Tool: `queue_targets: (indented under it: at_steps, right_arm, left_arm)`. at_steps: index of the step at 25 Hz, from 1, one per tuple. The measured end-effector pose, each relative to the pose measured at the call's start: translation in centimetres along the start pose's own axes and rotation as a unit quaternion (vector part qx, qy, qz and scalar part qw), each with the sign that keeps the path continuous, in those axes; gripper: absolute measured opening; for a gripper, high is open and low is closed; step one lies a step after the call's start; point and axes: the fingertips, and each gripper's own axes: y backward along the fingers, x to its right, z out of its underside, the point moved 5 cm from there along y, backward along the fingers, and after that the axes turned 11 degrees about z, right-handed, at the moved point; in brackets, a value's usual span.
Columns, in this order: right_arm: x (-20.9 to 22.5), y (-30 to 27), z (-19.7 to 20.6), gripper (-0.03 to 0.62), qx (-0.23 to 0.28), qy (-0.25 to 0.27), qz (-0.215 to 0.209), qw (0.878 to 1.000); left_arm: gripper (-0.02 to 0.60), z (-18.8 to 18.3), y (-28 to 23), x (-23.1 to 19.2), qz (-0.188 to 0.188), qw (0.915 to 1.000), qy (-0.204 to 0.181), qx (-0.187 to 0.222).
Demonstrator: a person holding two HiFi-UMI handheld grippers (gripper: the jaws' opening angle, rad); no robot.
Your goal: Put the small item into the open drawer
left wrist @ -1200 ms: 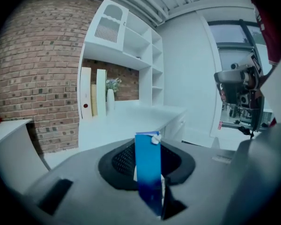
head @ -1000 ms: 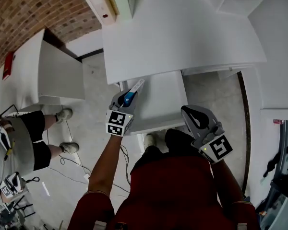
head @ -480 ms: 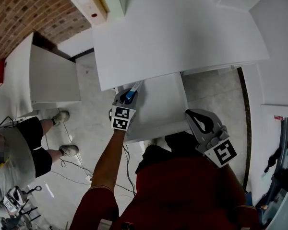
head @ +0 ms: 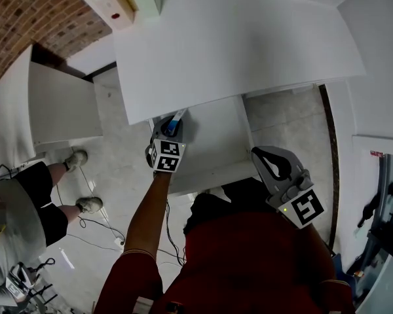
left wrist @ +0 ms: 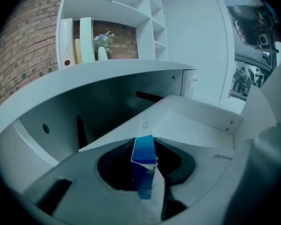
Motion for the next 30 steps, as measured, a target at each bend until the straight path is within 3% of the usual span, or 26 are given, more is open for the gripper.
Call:
queue_targets:
  at_steps: [10,17,22,30]
  right_arm:
    - [-0.4,-0.2,-0.1,0.013,0.006,-0.001,-0.008,1.0]
    - [-0.4,-0.1,0.2,0.014,0.002,0.001,-0.014,1.0]
    - [-0.9,-0.4,0.3,0.014,0.006,0.001,-0.027,1.0]
    - [-3.1,-0.2,-1.1,0.013,0.028,0.006,-0.041,0.999]
  left_arm:
    - [0.101,0.9,-0.3,0.1,-0.005,0.997,0.04,-0.066]
    - [0.135,1.1,0.3,0.2,-0.007,0.9964,0.043,-0.073]
    - [0.153,-0.1,2.8,0.8,-0.006,0.9985,0.038,-0.038]
    - [0.125,-5.7,11.1,3.1,-0.009,0.9966,0.027,0.077]
